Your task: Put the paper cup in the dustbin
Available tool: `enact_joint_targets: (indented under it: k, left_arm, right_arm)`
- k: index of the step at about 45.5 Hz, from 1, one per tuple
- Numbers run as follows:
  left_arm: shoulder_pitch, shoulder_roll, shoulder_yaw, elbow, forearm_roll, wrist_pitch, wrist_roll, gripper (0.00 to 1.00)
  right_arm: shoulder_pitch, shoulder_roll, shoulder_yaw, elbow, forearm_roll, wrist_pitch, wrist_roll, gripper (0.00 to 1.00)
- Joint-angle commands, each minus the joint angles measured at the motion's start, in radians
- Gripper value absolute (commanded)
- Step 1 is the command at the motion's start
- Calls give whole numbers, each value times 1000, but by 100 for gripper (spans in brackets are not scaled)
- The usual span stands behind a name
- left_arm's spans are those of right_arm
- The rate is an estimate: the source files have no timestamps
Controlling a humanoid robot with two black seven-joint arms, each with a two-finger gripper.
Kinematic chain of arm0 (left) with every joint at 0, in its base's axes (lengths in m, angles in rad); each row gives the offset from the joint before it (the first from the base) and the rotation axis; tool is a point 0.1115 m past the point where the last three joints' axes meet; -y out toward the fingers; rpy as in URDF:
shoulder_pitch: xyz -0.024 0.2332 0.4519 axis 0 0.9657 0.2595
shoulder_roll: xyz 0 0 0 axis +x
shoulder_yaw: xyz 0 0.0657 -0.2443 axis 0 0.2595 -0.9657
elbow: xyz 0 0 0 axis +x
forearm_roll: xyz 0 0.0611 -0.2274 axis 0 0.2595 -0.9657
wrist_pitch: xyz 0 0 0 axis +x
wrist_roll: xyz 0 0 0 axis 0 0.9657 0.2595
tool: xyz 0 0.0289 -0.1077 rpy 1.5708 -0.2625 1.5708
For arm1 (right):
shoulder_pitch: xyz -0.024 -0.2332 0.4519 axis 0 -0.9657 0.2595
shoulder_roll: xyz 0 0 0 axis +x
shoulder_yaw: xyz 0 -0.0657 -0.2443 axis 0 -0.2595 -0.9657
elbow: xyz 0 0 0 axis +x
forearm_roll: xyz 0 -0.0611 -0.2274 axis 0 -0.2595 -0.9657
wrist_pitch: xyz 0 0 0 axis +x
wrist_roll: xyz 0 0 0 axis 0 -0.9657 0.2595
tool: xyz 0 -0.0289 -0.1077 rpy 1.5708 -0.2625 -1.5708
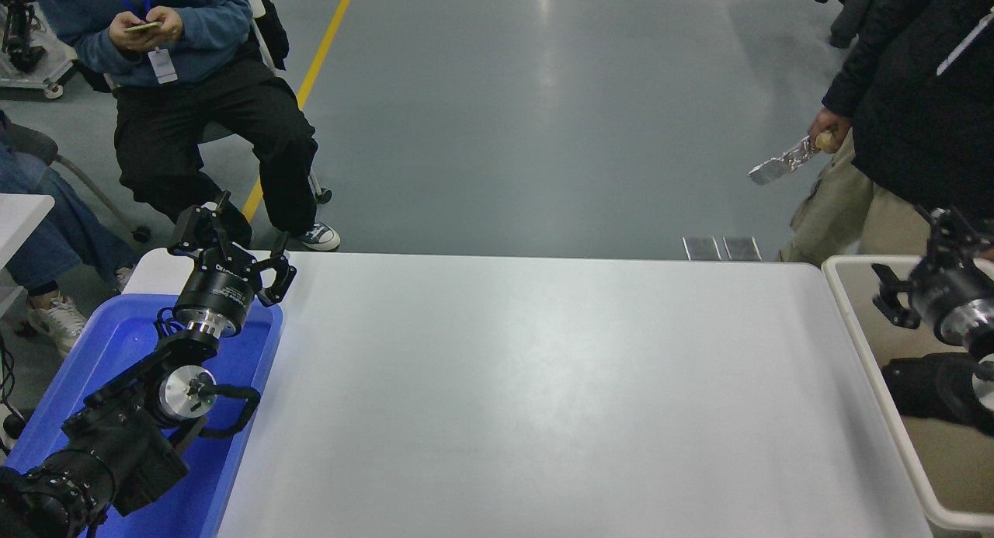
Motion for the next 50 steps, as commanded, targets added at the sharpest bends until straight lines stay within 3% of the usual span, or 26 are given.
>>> enact_joint_targets:
  k: [1,6,18,50]
  left_arm:
    - [0,0,0,0,0,0,0,100]
    - [0,0,0,0,0,0,0,100]
    - [0,0,0,0,0,0,0,100]
    - [0,0,0,0,0,0,0,100]
  right_arm:
    - [-105,159,196,114,-161,9,44,99]
    - [-129,225,272,113,-215,-2,104,99]
    - [-163,348,360,113,-356,-11,144,99]
    - [-160,330,303,85,-370,-8,166,99]
